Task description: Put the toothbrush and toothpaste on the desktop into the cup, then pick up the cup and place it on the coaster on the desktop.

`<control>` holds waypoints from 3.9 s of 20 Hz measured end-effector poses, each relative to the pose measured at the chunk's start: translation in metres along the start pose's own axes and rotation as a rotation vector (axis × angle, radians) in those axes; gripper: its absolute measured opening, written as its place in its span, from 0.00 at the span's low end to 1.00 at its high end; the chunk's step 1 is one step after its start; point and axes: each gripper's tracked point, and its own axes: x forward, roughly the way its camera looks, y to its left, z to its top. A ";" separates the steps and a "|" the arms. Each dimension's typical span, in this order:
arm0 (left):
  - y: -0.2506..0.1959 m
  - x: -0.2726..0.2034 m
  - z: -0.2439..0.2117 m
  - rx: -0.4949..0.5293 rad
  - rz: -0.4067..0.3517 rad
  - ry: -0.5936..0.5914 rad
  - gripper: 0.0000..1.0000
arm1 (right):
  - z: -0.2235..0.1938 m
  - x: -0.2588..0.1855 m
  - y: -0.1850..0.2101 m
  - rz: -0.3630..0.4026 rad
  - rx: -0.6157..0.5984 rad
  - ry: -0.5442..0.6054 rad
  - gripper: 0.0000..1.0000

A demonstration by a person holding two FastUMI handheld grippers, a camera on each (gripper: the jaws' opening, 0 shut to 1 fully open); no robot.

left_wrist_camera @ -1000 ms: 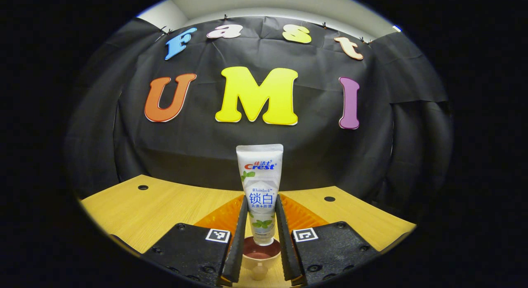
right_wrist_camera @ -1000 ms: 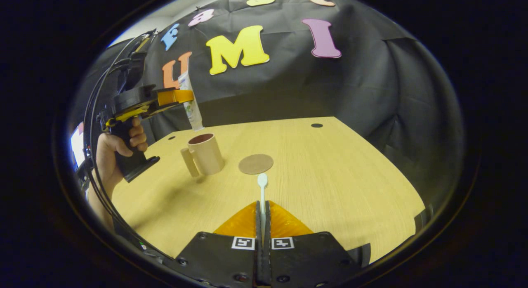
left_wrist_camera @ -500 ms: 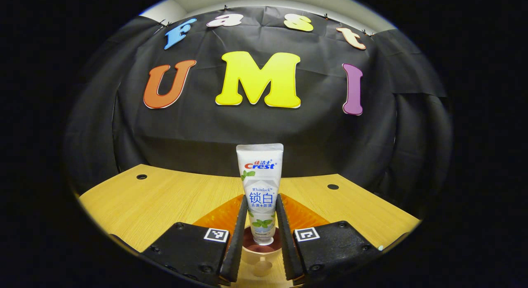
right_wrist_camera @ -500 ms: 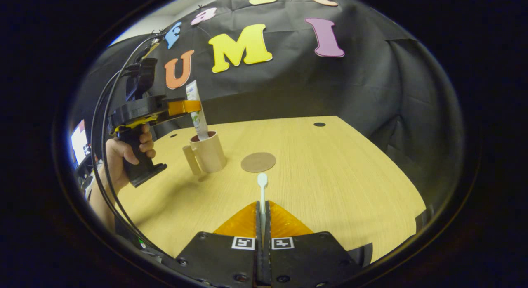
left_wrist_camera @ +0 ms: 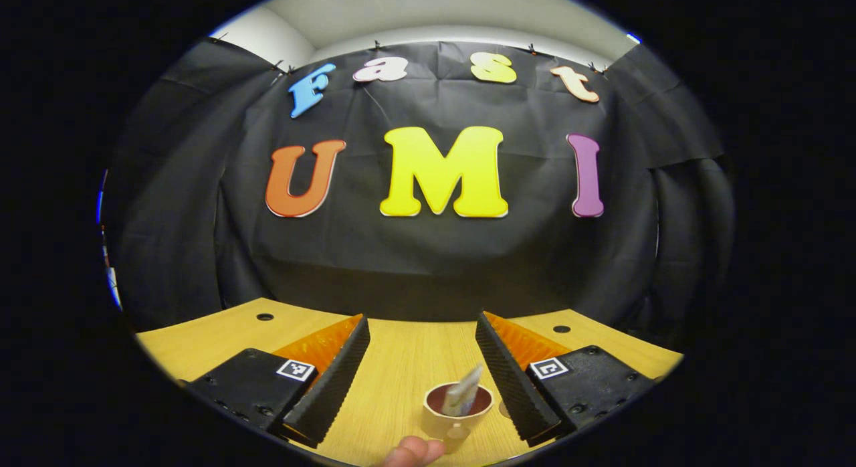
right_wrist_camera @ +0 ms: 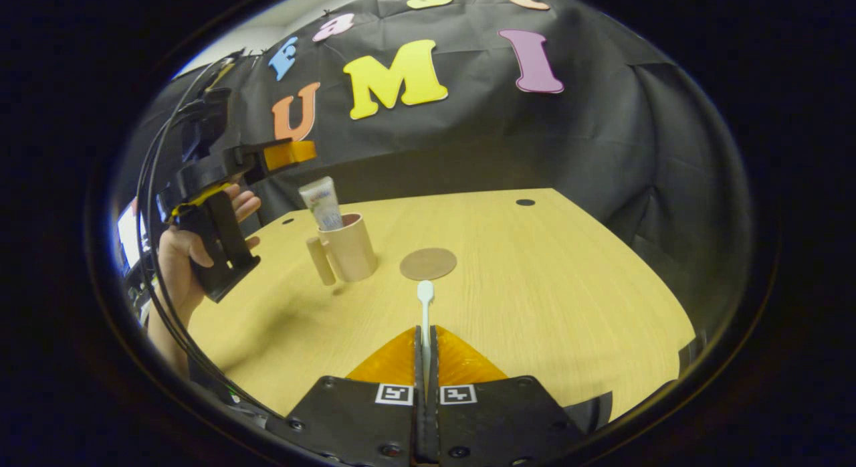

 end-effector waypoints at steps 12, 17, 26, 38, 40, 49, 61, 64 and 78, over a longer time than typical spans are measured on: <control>0.078 -0.087 -0.019 -0.033 0.125 0.070 0.99 | 0.104 0.057 0.095 0.217 -0.054 -0.264 0.00; 0.088 -0.109 -0.036 -0.058 0.136 0.110 0.98 | 0.177 0.092 0.126 0.285 -0.076 -0.431 0.00; 0.095 -0.125 -0.058 -0.051 0.151 0.150 0.98 | 0.239 0.155 0.162 0.324 -0.124 -0.513 0.00; 0.092 -0.124 -0.062 -0.064 0.143 0.164 0.98 | 0.223 0.159 0.170 0.350 -0.127 -0.489 0.03; 0.091 -0.124 -0.060 -0.059 0.143 0.161 0.98 | 0.221 0.158 0.170 0.352 -0.134 -0.484 0.03; 0.090 -0.127 -0.054 -0.071 0.137 0.148 0.98 | 0.215 0.137 0.175 0.364 -0.165 -0.492 0.03; 0.082 -0.137 -0.051 -0.074 0.121 0.130 0.98 | 0.206 0.117 0.168 0.364 -0.161 -0.483 0.03; 0.077 -0.140 -0.050 -0.076 0.114 0.130 0.98 | 0.207 0.110 0.168 0.369 -0.161 -0.486 0.03; 0.076 -0.143 -0.056 -0.099 0.122 0.147 0.98 | 0.181 0.124 0.169 0.359 -0.215 -0.397 0.80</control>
